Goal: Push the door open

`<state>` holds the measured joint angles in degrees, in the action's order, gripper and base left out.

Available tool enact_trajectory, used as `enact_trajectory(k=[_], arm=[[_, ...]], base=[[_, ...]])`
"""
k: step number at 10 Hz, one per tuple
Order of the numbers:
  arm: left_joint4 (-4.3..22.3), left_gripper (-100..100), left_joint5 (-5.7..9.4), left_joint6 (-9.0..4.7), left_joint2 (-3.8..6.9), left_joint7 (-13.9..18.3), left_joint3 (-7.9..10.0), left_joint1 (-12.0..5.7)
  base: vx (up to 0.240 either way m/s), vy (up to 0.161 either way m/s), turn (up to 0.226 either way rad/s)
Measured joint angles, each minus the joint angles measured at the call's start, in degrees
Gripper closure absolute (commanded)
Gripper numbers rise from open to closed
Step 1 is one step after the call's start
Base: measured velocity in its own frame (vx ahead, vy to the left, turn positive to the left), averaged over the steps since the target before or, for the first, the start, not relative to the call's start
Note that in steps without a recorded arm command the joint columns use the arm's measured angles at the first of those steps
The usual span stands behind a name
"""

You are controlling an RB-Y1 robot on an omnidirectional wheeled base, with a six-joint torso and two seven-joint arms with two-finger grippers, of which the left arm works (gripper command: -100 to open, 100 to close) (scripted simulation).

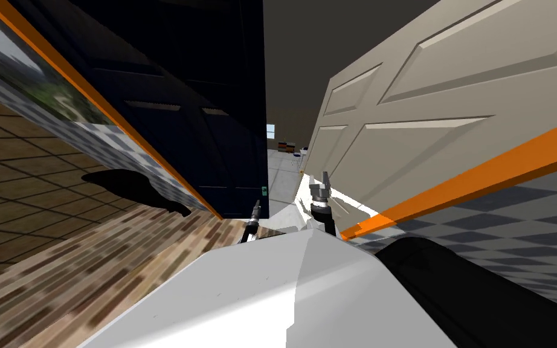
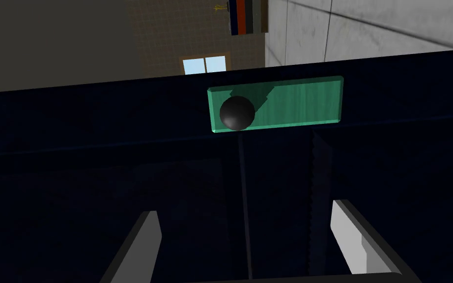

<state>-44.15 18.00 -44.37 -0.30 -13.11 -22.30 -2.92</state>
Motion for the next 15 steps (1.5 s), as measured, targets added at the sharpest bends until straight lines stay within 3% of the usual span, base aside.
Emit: enact_trajectory(k=[1, 3, 6, 9, 11, 12, 15], arm=[[-0.1, -100, 0.02, 0.12, -0.07, 0.0, -0.01, 0.03], [1.0, -100, 0.04, -0.48, 1.06, 0.2, 0.25, -0.52], [0.6, -100, 0.05, -0.32, 2.16, 0.2, 0.61, -0.43], [0.9, -100, 0.05, -0.56, 1.95, 0.3, 1.01, -0.62], [1.3, -100, 0.07, -0.8, 0.89, 0.3, 1.32, -0.91], [1.3, 100, 0.05, -0.89, 0.78, 0.3, 1.3, -0.91], [1.3, 100, 0.07, -0.77, 0.89, 0.3, 1.34, -0.98]], base=[[0.09, -0.022, -0.032], [0.178, -0.038, -0.019], [0.195, -0.057, -0.023], [0.202, -0.033, -0.023], [0.129, -0.019, -0.009], [-0.016, 0.001, 0.0], [-0.02, 0.004, -0.004]])
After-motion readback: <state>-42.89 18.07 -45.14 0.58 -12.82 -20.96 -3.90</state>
